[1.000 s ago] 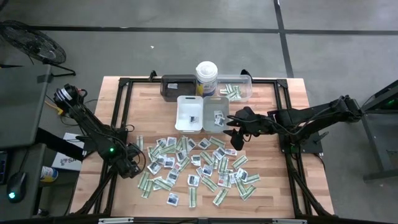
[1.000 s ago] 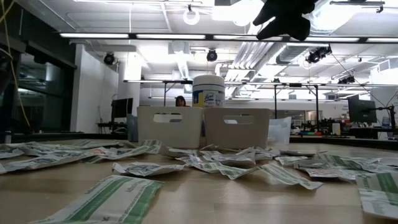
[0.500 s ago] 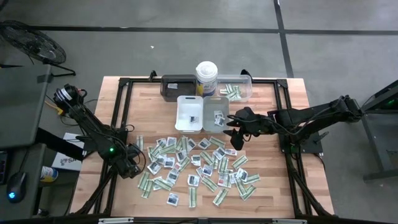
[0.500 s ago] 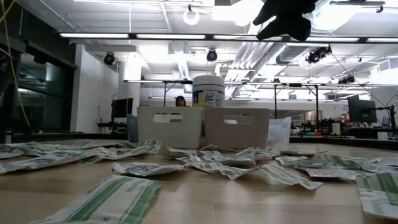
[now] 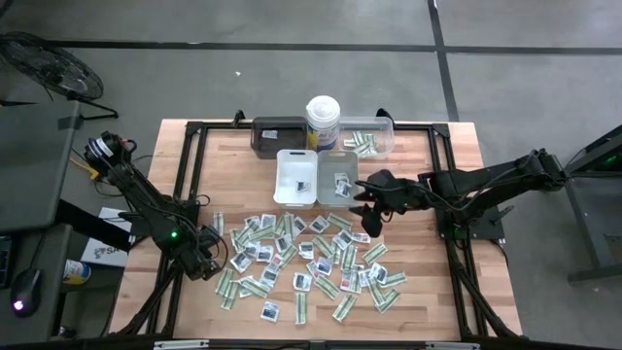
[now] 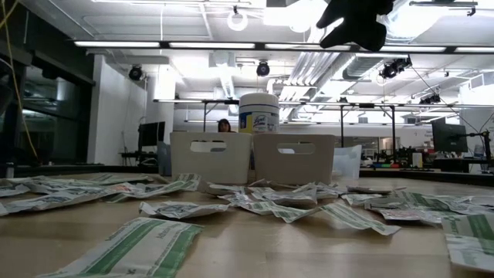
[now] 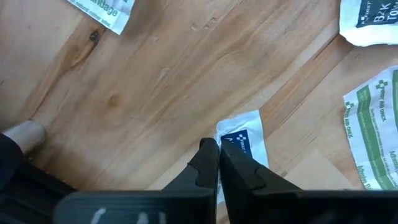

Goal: Pick & Place First Aid Supplies
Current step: Put the alcohol wipe into the white bin

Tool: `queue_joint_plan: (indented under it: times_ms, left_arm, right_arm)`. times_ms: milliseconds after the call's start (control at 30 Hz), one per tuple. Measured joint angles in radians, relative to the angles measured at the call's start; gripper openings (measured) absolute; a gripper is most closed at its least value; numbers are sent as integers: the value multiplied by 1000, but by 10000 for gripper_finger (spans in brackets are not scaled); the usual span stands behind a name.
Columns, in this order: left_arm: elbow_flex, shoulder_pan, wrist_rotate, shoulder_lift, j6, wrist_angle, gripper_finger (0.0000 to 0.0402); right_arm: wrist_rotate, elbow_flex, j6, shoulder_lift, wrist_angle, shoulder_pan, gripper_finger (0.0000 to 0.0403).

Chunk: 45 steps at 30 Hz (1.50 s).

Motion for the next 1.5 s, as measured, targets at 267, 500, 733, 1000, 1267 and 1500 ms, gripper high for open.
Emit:
queue_joint_plan:
  times_ms: [267, 500, 733, 1000, 1267, 1500]
  left_arm:
    - [51, 0, -93, 4, 12, -35, 1]
    - [124, 2, -294, 4, -21, -43, 0]
    - [190, 2, -501, 3, -26, -41, 0]
    - [262, 81, -636, 2, 53, -40, 0]
    - [348, 349, -578, 1, 468, 34, 0]
    - [392, 672, -356, 1, 979, 149, 0]
  right_arm:
    - [-50, 0, -11, 0, -9, 0, 184]
    - [-51, 0, -20, 0, -9, 0, 184]
    - [-51, 0, -27, 0, -9, 0, 184]
    - [-32, 0, -27, 0, -8, 0, 184]
    - [-30, 0, -6, 0, -8, 0, 184]
    - [-16, 0, 50, 0, -8, 0, 184]
